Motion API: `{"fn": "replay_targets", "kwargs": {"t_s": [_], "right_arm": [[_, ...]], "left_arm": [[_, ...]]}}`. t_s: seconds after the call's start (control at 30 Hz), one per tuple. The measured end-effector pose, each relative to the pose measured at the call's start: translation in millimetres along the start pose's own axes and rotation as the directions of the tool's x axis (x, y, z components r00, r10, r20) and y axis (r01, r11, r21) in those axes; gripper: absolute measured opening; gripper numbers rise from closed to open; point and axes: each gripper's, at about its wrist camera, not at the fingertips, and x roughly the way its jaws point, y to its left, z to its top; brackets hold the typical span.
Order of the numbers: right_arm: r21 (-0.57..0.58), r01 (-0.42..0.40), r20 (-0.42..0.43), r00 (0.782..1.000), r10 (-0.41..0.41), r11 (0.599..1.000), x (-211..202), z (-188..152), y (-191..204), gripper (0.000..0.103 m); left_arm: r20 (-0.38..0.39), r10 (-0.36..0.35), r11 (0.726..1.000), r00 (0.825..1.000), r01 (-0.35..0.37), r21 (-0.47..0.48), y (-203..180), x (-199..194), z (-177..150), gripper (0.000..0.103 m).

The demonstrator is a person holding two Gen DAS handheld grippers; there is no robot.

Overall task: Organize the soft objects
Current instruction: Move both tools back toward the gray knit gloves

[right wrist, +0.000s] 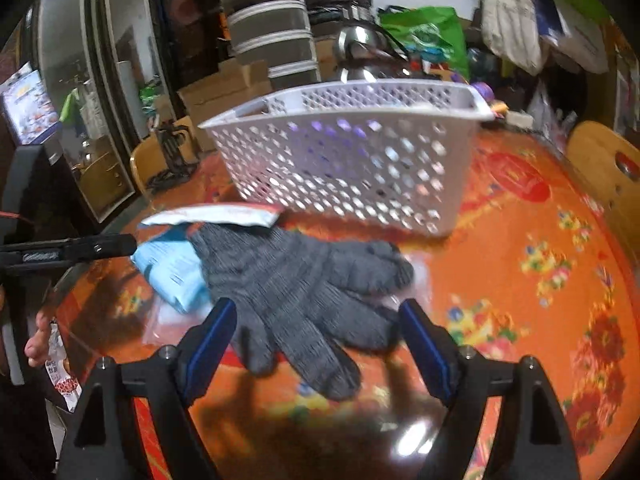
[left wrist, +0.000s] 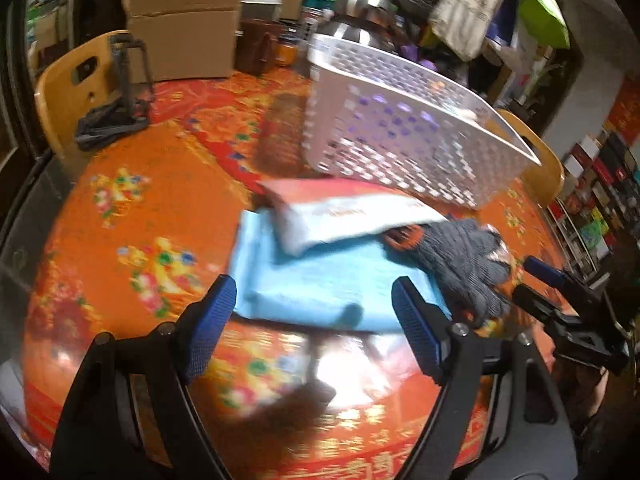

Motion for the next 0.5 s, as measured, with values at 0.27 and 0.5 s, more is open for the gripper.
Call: {"fn": "replay_targets", "kwargs": {"t_s": [0.27,0.5], "right_arm": [[0.003,0.057,-0.030,0.998,-0.057,0.998,5,-2,-18,0.082],[-0.017,0.045,-0.074,0.996,-0.047,0.999,19,4,-19,0.065]], "left_arm": [[-0.030,-0.024,0.998,0.999,0.026,0.054,-52,32,4,0.078],[-0.046,-0.011,0.997,0.999,0.015,0.078,-76,56,20,0.078]]}}
